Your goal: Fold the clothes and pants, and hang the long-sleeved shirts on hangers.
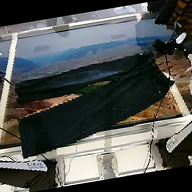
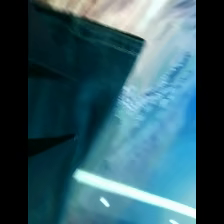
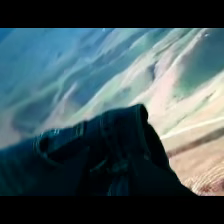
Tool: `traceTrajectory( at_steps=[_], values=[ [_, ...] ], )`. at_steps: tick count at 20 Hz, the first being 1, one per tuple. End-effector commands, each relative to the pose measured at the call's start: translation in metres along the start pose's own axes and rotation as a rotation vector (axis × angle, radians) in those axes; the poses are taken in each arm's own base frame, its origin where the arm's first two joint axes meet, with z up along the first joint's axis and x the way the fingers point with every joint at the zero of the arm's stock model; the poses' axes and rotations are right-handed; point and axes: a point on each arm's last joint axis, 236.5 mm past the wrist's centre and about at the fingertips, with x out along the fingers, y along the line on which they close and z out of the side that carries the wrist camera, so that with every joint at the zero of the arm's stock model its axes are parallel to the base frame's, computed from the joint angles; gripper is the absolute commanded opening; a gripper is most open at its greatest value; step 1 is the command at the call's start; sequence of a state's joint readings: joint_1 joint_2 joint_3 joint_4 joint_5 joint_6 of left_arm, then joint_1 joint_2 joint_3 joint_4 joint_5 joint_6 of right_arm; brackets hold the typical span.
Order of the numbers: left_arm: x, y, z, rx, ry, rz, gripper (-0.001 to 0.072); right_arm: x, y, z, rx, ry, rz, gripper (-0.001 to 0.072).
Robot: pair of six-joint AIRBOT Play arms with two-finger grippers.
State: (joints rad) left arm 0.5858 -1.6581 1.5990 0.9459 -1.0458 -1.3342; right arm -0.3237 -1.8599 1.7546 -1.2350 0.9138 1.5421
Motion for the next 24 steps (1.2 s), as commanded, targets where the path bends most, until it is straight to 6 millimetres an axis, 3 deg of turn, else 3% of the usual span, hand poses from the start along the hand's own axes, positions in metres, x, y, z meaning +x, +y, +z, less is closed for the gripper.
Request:
traceTrajectory(
  at_steps=[1,3,7,10,12,15,19,24],
  values=[
    [-0.025,0.04,-0.049,0.108,0.224,0.138,0.0345,-0.022,0.005,-0.037,-0.18,0.209,0.012,0.0263],
    [-0.032,0.056,-0.058,0.109,0.267,0.18,0.0348,-0.026,0.001,-0.058,-0.187,0.3,0.004,0.0262],
    [-0.025,0.059,-0.057,0.267,0.277,0.16,0.0363,-0.032,0.011,-0.093,-0.19,0.434,0.023,0.0257],
    [-0.002,0.066,-0.072,0.373,0.343,0.125,0.0366,-0.044,0.04,-0.102,-0.239,0.459,0.043,0.0019],
    [0.017,0.072,-0.086,0.437,0.397,0.094,0.0365,-0.054,0.057,-0.107,-0.253,0.449,0.011,0.0017],
    [0.04,0.075,-0.098,0.515,0.435,0.065,0.0365,-0.081,0.053,-0.124,-0.31,0.434,-0.147,0.0017],
    [0.063,0.076,-0.073,0.571,0.324,0.113,0.0365,-0.127,0.045,-0.166,-0.295,0.407,-0.199,0.0017],
    [0.078,0.06,-0.054,0.784,0.249,0.12,0.0362,-0.178,0.034,-0.209,-0.184,0.298,-0.196,0.0017]
  ],
)
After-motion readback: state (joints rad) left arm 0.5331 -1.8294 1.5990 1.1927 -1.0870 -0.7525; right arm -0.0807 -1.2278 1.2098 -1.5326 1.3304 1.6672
